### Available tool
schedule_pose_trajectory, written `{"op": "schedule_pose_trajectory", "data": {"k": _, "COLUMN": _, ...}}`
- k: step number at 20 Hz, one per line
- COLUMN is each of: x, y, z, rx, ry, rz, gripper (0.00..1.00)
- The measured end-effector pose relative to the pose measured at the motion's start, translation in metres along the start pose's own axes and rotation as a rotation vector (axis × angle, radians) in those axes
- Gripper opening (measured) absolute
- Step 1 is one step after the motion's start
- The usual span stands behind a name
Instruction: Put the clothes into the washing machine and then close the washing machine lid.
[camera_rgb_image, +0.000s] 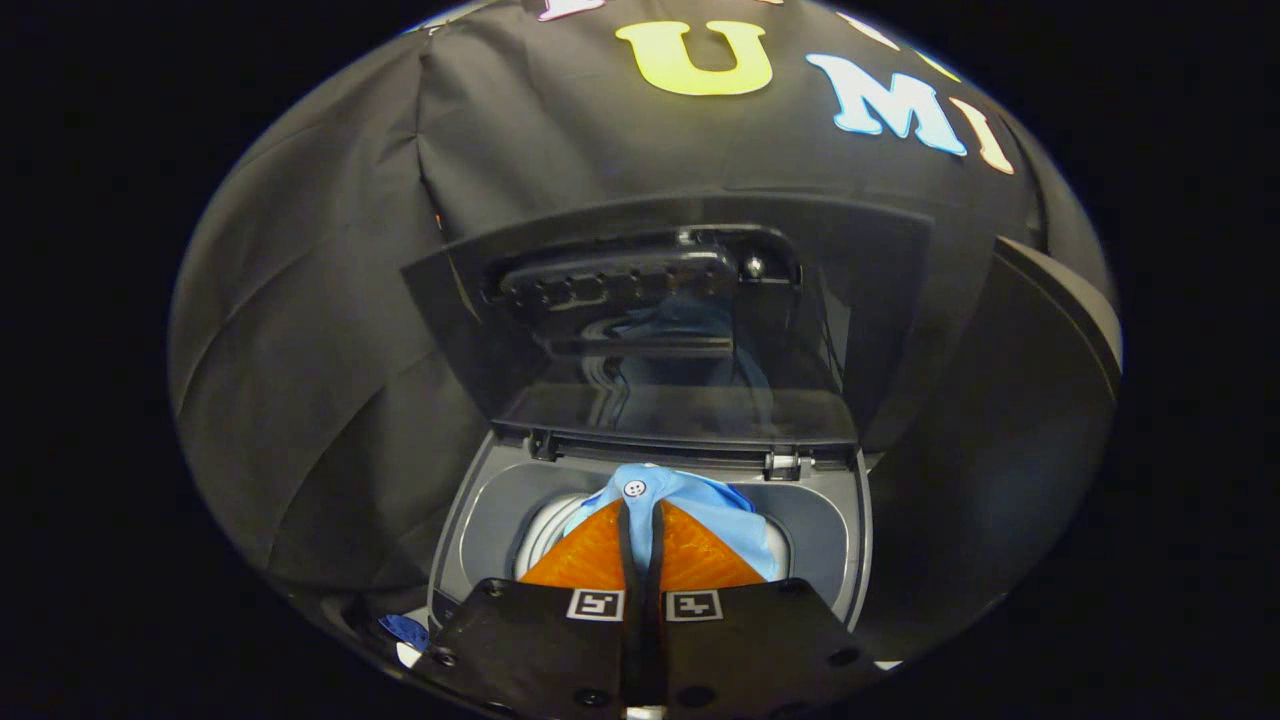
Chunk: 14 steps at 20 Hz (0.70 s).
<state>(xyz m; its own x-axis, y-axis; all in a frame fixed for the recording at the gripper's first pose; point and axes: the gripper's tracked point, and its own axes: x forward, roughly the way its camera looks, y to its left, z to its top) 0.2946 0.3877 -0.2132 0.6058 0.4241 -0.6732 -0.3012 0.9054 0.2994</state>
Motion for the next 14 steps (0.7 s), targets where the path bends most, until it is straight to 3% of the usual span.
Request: {"op": "schedule_pose_trajectory", "data": {"k": 14, "x": 0.052, "y": -0.014, "z": -0.028, "rx": 0.03, "ry": 0.115, "rz": -0.038, "gripper": 0.05}}
